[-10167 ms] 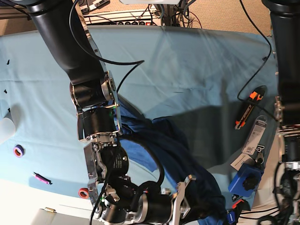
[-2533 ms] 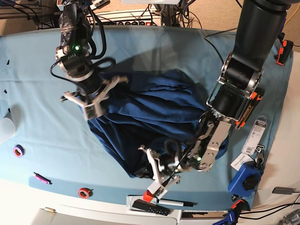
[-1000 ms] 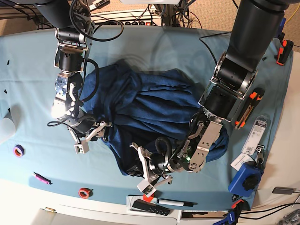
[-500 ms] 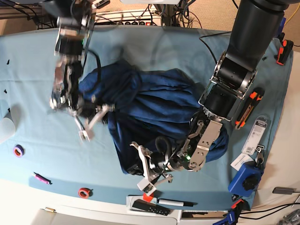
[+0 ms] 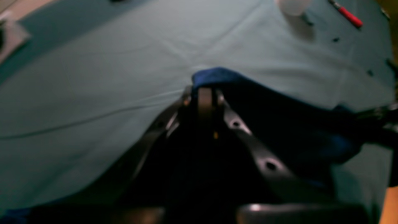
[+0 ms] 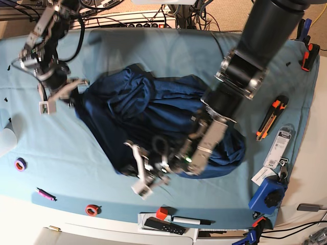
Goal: Layout the t-shirt on the table in an organized manner, then fold the t-shirt properly
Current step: 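Grasp the shirt with the left gripper and drag it toward the right gripper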
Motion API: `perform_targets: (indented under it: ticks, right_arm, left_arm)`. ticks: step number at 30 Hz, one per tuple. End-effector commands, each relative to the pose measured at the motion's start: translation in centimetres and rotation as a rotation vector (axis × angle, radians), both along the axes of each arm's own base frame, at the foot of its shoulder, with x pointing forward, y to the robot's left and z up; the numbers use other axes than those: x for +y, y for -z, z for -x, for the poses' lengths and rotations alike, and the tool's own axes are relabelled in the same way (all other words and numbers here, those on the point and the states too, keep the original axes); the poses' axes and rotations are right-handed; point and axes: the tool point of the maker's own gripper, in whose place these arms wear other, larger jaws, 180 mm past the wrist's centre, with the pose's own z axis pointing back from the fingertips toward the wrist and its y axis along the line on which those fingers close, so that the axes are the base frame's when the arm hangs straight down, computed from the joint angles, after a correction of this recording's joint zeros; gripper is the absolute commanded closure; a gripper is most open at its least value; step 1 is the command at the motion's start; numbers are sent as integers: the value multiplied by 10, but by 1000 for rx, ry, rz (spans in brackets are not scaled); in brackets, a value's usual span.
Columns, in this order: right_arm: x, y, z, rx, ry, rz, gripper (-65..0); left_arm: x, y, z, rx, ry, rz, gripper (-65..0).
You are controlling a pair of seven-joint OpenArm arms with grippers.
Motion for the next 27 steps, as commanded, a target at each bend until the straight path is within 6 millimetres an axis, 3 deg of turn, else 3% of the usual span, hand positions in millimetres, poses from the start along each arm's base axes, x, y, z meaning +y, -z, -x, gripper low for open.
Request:
perform_targets:
  ticks: [1,5,11,17,20,21,24,25,27]
  right_arm:
    - [-5,-12,0,-39,3,8,0]
    - [-15,-4,22,5,34,6,0]
    - [-26,-4,46,1,127,-73,0]
    - [-20,-15,59,-79,186,-236,0]
    - [-14,-16,61,-95,187,-278,0]
    - [-13,-16,62,-94,184,-278,0]
    - [-13,-16,61,-97,182,-277,0]
    - [-13,-16,60,-98,182,-277,0]
    - [-13,-16,60,-97,182,-277,0]
  left_arm:
    - [-15,-38,-8,-73,4,81,0]
    - [-40,-49,-4,-174,11,40,0]
    - [-42,-48,-16,-293,-75,-39,0]
    - [-62,-50,-3,-478,-50,-100,0]
    - [-77,-56,13,-596,33,-98,0]
    - [-83,-57,20,-635,74,-97,-26]
    - [-91,-57,29,-677,110,-102,-359]
    - [-90,-59,26,-676,79,-92,-413]
    - [-81,-67,12,-664,-29,-70,-436]
